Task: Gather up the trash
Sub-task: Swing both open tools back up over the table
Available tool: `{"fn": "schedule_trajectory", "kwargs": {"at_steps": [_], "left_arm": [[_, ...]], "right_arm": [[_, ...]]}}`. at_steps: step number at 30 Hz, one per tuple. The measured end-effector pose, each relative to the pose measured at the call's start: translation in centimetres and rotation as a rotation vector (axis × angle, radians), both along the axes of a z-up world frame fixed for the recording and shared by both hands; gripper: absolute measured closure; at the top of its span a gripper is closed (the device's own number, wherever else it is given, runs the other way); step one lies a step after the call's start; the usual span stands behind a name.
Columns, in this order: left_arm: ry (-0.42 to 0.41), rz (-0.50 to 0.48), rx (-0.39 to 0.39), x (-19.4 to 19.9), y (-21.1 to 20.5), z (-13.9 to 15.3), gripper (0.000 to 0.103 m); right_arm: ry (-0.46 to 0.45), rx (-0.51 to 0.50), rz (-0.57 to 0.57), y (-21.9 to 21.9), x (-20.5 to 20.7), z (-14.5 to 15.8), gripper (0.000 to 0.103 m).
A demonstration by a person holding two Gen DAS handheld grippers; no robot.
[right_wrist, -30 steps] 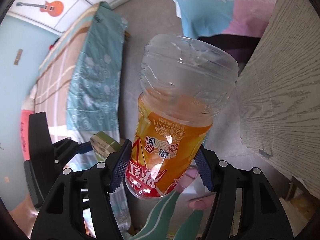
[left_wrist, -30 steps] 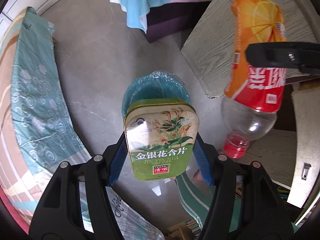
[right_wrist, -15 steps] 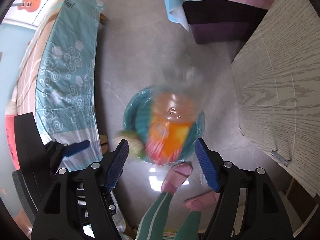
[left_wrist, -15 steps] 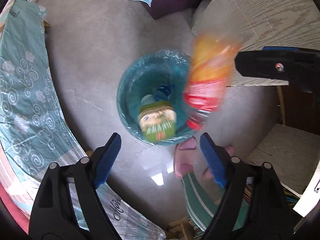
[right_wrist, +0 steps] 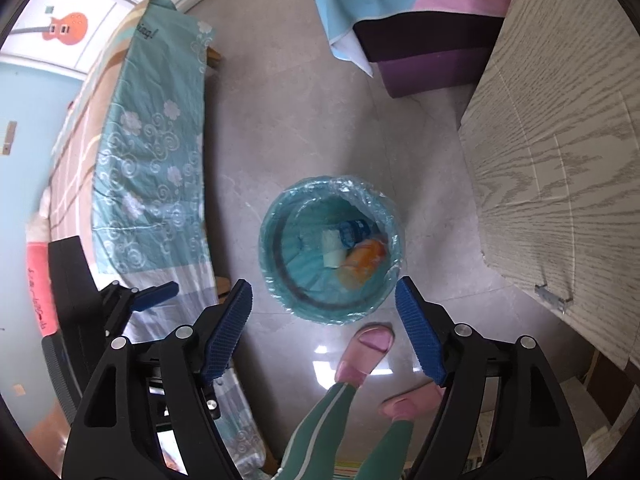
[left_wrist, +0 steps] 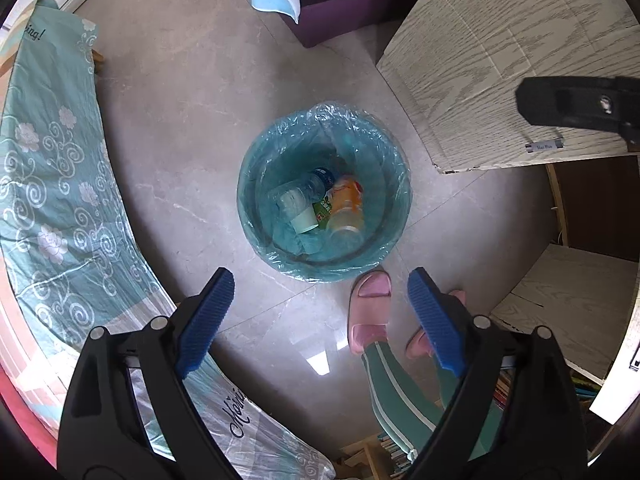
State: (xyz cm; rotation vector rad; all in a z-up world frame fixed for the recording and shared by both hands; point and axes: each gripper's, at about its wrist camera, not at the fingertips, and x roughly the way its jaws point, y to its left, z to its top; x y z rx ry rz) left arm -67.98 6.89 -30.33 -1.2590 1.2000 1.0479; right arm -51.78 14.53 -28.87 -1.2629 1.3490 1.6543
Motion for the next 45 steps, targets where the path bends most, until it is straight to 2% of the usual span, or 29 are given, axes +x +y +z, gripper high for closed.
{"fn": "schedule_trajectory", "kwargs": {"at_steps": [3,6,13,16,20,25,28,33,34,37,41,45], "left_arm": [[0.001,0.009,0.02,-0.2,-0.6,1.5,0.017],[0.002,0.013,0.05,-0.5,-1.5,3.6,0.015],[0.007,0.03,0.101,-0.5,-3.0,8.9,0.01],[-0.003,0.044,0.11,0.0,-3.3,11.7,0.007],[-0.051,0.051,0.112,1.1,-3.3,15.3,0.007],[-0.078,0.016,0.196,3.7,-2.6,20.8,0.007],[-0.132,0.008,0.254,5.6,-1.9,24.2,0.007],[-0.219,-0.034,0.352,10.7,-0.4,28.8,0.007],[-0.227,-0.054,0.359,11.9,-0.2,29.4,0.007],[-0.243,-0.125,0.315,16.2,1.0,30.3,0.007],[-0.274,-0.253,0.377,22.2,1.2,32.0,0.007],[-0.298,-0.403,0.428,28.8,0.4,33.2,0.007]], "right_arm": [[0.036,0.0,-0.002,-0.9,0.5,1.7,0.027],[0.083,0.026,-0.011,-2.2,1.1,4.2,0.022],[0.185,0.088,0.028,-5.9,2.0,12.8,0.014],[0.242,0.124,0.048,-7.3,3.1,16.9,0.006],[0.306,0.155,0.015,-8.7,5.8,22.0,0.006],[0.38,0.237,-0.078,-10.4,10.7,27.5,0.006],[0.413,0.293,-0.161,-11.8,15.0,30.2,0.006],[0.373,0.368,-0.302,-14.4,23.2,32.6,0.006],[0.349,0.392,-0.329,-15.1,25.1,33.0,0.006],[0.287,0.433,-0.42,-17.1,30.1,33.9,0.006],[0.206,0.47,-0.566,-20.3,37.6,34.3,0.006],[0.162,0.485,-0.674,-22.9,42.9,34.5,0.006]]}}
